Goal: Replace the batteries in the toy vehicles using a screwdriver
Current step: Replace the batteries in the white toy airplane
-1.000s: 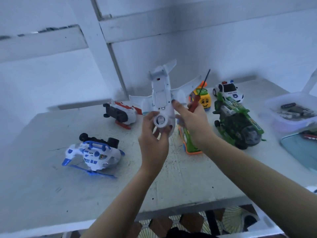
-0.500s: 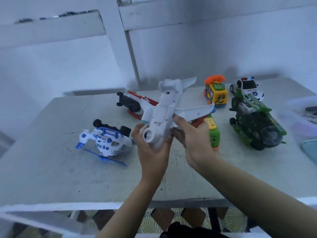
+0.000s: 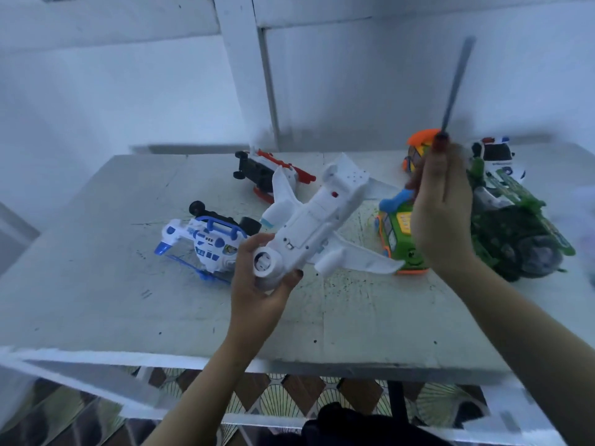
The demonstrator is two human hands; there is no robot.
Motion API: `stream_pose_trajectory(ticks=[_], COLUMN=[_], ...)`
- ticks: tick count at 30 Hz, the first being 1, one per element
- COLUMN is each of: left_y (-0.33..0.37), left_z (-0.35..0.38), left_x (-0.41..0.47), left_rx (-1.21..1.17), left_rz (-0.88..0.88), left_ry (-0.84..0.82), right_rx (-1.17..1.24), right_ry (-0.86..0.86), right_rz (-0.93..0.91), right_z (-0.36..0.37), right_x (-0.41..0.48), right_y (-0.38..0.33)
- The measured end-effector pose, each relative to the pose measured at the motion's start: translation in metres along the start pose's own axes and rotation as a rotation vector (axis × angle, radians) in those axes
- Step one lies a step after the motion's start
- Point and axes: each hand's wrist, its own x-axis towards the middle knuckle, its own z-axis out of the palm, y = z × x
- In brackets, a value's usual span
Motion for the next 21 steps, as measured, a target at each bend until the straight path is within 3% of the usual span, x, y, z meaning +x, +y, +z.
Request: stream_pose_trajectory(ticks=[2,4,11,16,21], left_y=[-0.002,-0.004,-0.012,-0.019,-0.025], left_z=[-0.006,-0.010,-0.015,-0.016,-0.013], left_x=[-0.001,-0.003,-0.014,-0.015,-0.015], left_rx=[0.029,0.044,0.048,0.094,0.140], left_rz=[0.030,0.043,-0.053,-0.122,-0.142], left_ry=[-0.039,-0.064,-0.030,0.020,0.015], right_rx=[-0.175,-0.193,0.265,0.115,0.027], right_ry=[-0.152,-0.262,-0.329,-0.488,-0.530], right_rz=[-0.046,-0.015,0.079,-0.025,-0.146], right_z=[-0.004,-0.007,0.005,0.018,0.030], right_x=[0.003,0.003,-0.009,-0.020,-0.032], right_y=[-0.004,-0.010,-0.028,-0.032,-0.027])
